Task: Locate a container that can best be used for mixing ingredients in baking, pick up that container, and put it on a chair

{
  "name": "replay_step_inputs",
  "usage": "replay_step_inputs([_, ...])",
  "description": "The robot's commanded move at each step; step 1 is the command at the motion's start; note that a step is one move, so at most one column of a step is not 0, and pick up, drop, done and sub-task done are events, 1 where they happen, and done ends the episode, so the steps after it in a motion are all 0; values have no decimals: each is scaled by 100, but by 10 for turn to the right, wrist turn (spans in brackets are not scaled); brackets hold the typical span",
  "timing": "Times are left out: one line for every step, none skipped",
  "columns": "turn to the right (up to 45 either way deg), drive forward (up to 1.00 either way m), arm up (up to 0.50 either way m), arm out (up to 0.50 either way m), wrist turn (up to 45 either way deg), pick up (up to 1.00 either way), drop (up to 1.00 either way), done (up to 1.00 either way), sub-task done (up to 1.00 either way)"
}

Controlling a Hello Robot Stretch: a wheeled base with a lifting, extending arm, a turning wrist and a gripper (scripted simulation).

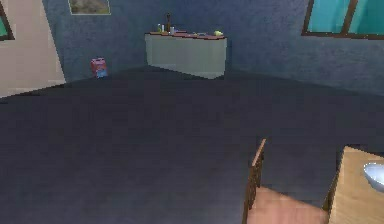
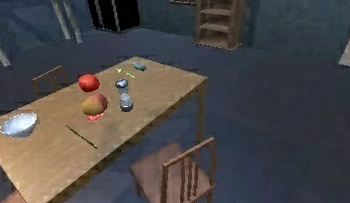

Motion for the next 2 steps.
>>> replay_step_inputs([0,85,0,0,0,0,0,0,0])
replay_step_inputs([300,0,0,0,0,0,0,0,0])
